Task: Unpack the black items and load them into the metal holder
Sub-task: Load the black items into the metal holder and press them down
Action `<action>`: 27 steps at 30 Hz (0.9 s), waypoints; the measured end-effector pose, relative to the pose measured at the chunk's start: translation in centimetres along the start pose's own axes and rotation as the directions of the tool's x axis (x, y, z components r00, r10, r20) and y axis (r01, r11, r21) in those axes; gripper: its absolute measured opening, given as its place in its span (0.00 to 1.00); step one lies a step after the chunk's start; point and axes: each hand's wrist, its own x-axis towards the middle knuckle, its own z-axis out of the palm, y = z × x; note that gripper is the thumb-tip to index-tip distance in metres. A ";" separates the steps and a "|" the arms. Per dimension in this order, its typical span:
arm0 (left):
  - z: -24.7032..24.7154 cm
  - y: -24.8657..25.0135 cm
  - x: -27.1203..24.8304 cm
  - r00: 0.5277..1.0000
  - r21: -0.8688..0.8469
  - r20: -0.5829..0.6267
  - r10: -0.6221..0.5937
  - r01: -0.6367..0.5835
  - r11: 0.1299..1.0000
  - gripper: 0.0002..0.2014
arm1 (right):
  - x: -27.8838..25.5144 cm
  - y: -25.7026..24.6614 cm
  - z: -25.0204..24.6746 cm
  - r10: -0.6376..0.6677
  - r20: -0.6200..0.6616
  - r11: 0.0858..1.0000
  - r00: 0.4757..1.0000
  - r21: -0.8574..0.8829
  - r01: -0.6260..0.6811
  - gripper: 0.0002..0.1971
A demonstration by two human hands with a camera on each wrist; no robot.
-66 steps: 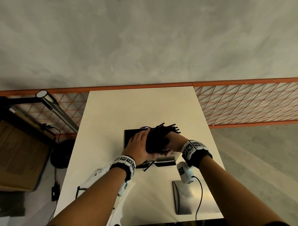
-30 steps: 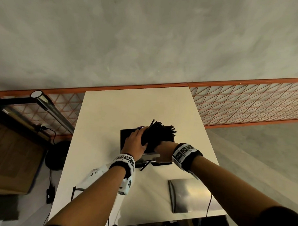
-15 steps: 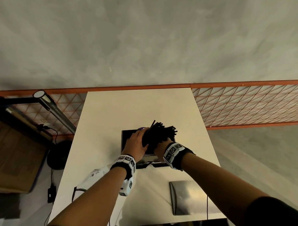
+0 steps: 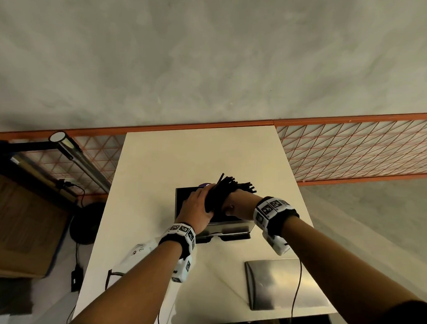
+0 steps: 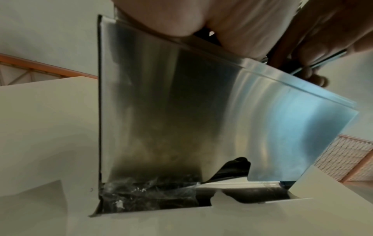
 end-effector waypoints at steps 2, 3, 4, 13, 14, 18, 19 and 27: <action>0.0 -0.2 -0.1 1.000 -0.013 -0.001 0.026 -0.026 1.000 0.39 | -0.3 0.1 -0.5 0.037 -0.035 0.998 0.999 0.054 -0.035 0.10; 0.0 -0.2 -0.2 0.999 -0.021 -0.005 0.041 -0.041 0.999 0.38 | -0.5 0.2 -0.6 0.075 -0.045 0.993 0.996 0.094 -0.071 0.10; 0.0 -0.3 -0.2 0.998 -0.027 -0.009 0.057 -0.057 0.998 0.38 | -0.5 0.5 -0.7 0.122 -0.047 0.981 0.991 0.157 -0.114 0.09; 0.3 -0.5 -0.6 0.984 0.009 0.034 0.177 -0.177 0.984 0.39 | -1.2 -0.7 3.3 0.448 -0.298 0.790 0.843 0.573 -0.217 0.05; 0.3 -0.5 -0.6 0.985 0.014 0.039 0.169 -0.170 0.985 0.40 | -1.2 -0.7 3.5 0.475 -0.333 0.788 0.815 0.573 -0.225 0.06; 0.4 -0.3 -0.6 0.984 0.053 0.039 0.172 -0.174 0.983 0.40 | -2.1 -0.5 4.1 0.587 -0.443 0.739 0.678 0.635 -0.225 0.07; 0.4 -0.3 -0.7 0.984 0.063 0.038 0.176 -0.178 0.982 0.40 | -2.3 -0.6 4.4 0.607 -0.430 0.718 0.668 0.657 -0.230 0.09; 0.5 -0.2 -1.0 0.973 0.110 0.032 0.227 -0.229 0.967 0.45 | -1.5 -1.4 5.5 0.554 -0.341 0.663 0.760 0.733 -0.155 0.15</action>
